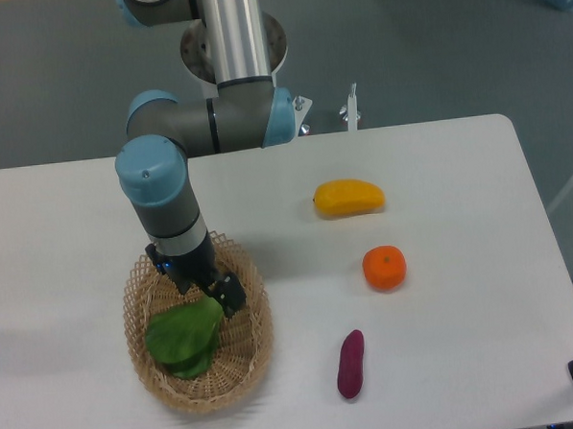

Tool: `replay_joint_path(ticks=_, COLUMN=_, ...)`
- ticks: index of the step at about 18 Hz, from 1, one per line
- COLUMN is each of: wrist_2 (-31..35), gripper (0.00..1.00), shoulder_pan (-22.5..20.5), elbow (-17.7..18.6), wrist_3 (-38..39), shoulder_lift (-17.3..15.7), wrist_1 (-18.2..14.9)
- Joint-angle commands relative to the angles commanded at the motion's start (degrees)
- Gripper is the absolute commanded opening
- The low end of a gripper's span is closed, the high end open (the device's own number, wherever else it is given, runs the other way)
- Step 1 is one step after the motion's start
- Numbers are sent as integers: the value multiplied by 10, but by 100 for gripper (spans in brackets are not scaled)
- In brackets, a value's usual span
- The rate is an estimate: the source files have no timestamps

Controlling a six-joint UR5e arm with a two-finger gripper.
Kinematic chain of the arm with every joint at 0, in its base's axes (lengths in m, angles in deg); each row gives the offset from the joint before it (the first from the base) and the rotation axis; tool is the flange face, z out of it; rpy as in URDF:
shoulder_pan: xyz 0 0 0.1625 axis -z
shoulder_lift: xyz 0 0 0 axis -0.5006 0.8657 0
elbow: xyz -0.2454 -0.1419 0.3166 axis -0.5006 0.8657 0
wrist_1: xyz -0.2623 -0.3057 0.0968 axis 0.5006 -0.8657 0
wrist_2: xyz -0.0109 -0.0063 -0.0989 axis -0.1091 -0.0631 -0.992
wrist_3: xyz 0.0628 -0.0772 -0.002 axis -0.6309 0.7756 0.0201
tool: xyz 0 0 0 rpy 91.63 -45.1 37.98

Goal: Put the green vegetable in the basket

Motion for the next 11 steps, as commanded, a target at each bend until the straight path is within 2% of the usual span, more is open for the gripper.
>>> replay_joint_path(ticks=2, wrist_2=36, gripper=100, shoulder_pan=-17, elbow=-24, wrist_3=3, shoulder_lift=-4, wrist_1=-3)
replay_joint_path(ticks=6, wrist_2=35, gripper=100, shoulder_pan=-45, elbow=-31, wrist_3=-13, shoulder_lift=-21, wrist_1=-12)
replay_joint_path(ticks=7, wrist_2=33, gripper=100, shoulder_pan=-63, elbow=-33, wrist_3=-24, shoulder_lift=-31, wrist_1=-20)
replay_joint_path(ticks=11, wrist_2=30, gripper=100, shoulder_pan=-104, elbow=-66, wrist_3=-120, shoulder_lift=-51, wrist_1=-97)
